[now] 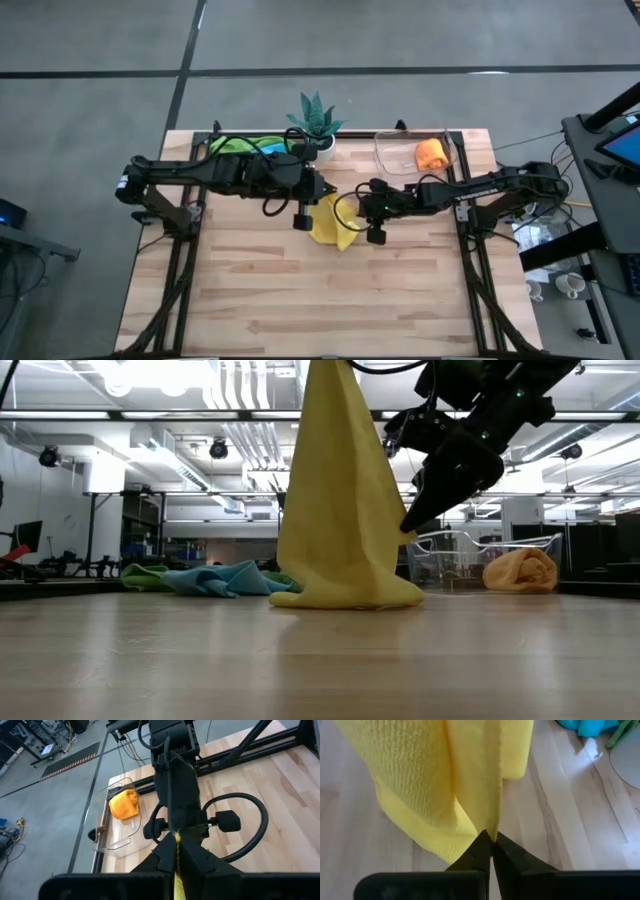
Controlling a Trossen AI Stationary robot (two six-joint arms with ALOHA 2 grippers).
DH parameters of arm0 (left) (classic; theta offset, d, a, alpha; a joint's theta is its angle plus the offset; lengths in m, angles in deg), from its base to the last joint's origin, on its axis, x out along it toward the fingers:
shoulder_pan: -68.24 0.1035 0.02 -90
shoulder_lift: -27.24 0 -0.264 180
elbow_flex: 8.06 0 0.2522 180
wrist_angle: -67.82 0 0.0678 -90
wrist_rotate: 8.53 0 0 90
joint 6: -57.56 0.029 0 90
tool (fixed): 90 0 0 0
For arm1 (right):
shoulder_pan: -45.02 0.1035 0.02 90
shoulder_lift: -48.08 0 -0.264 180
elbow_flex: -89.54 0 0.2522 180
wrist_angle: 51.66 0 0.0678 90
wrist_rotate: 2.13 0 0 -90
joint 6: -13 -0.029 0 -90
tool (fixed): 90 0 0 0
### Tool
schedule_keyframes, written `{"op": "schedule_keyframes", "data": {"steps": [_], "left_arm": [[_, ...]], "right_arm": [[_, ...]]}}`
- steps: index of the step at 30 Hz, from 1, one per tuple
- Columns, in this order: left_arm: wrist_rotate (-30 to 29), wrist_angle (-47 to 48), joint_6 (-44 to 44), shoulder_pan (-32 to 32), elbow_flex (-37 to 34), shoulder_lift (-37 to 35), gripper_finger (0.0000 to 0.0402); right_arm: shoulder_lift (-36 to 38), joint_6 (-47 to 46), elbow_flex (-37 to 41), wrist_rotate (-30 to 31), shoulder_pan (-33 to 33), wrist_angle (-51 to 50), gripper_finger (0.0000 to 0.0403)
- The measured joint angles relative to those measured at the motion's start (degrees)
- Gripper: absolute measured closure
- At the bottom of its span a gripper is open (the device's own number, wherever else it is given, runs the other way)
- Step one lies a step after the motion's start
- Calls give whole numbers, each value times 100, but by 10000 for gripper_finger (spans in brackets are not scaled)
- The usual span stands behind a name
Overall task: Roll microfiber towels into tight, uniform cylinder then place into a basket
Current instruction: Fold the yellow microfiber cloth
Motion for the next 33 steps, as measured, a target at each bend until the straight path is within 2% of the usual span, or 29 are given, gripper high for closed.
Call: {"op": "schedule_keyframes", "data": {"steps": [3,7,10,16,20,26,33], "left_arm": [[-303,1,14,-2,0,-8,402],[-576,18,20,0,-2,-216,402],[-640,-25,29,0,7,-438,402],[-1420,6,190,148,-8,-653,402],[-1446,-11,190,480,-133,-673,402],[-1450,-443,202,1072,-520,-660,402],[-1523,-1361,655,1843,-758,-647,402]], "right_arm": [[163,-33,-34,278,2,-306,394],[668,-33,-311,1041,2,-1272,394],[1116,-41,-689,1567,2,-2005,394],[1702,11,-1668,2350,0,-2972,395],[1728,93,-2242,2667,0,-3316,395],[1495,398,-2665,2764,-131,-3383,395],[1199,952,-2895,2996,-738,-3386,395]]}}
